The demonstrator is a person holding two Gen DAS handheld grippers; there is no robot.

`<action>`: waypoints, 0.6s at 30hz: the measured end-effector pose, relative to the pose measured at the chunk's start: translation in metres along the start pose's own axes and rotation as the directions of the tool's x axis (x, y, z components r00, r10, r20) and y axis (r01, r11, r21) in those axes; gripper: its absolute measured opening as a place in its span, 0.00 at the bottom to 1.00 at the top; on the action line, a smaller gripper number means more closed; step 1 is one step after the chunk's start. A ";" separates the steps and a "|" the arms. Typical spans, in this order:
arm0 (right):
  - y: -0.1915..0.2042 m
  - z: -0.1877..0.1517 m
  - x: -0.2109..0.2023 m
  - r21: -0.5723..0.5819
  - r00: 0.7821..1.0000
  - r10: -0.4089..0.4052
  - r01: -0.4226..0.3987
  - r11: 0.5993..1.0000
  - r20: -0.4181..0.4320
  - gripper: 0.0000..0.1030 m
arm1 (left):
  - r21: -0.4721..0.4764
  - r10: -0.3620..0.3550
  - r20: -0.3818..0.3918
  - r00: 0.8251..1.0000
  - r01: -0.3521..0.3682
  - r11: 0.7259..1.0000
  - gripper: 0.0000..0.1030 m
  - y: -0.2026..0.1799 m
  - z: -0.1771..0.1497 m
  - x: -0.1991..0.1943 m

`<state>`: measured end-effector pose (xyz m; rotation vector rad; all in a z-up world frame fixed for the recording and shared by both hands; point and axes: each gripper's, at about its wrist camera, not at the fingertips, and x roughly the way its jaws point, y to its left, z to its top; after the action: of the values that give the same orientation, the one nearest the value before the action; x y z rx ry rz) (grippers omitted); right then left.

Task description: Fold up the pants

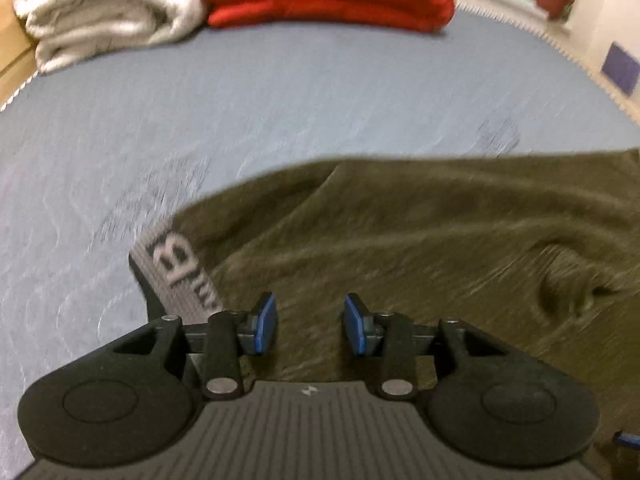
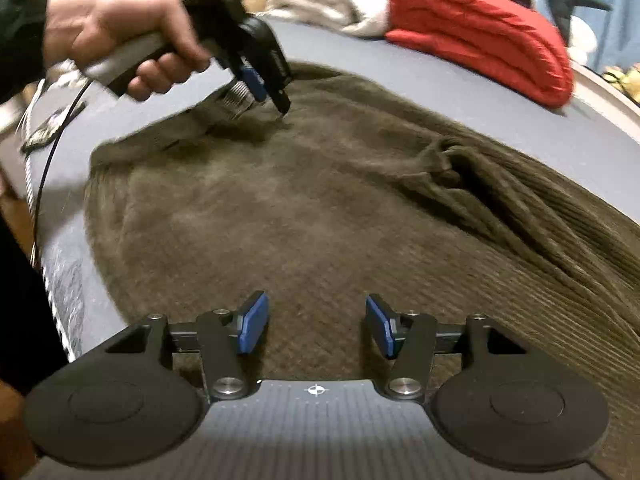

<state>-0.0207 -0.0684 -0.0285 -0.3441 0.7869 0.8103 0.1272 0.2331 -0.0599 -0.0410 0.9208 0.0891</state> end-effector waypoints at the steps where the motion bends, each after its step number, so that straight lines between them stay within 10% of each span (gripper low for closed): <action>1: -0.003 0.002 -0.003 0.012 1.000 -0.010 0.010 1.000 0.019 0.55 | 0.001 -0.007 0.019 1.000 0.007 1.000 0.41 -0.002 0.003 -0.002; 5: -0.016 0.011 -0.014 0.065 0.995 -0.060 0.055 0.996 0.081 0.55 | -0.007 -0.017 0.071 0.997 0.017 1.000 0.40 -0.001 0.007 -0.009; 12: -0.053 0.029 -0.033 0.203 0.978 -0.143 0.111 0.973 0.152 0.55 | -0.043 -0.038 0.147 0.988 0.045 0.998 0.04 0.005 0.022 -0.011; 18: -0.079 0.033 -0.043 0.280 0.963 -0.204 0.150 0.948 0.175 0.57 | -0.042 -0.033 0.186 0.982 0.042 0.998 0.04 0.007 0.029 -0.017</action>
<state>0.0367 -0.1244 0.0249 -0.0889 0.6526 0.5512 0.1395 0.2411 -0.0284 -0.0908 0.7320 0.0774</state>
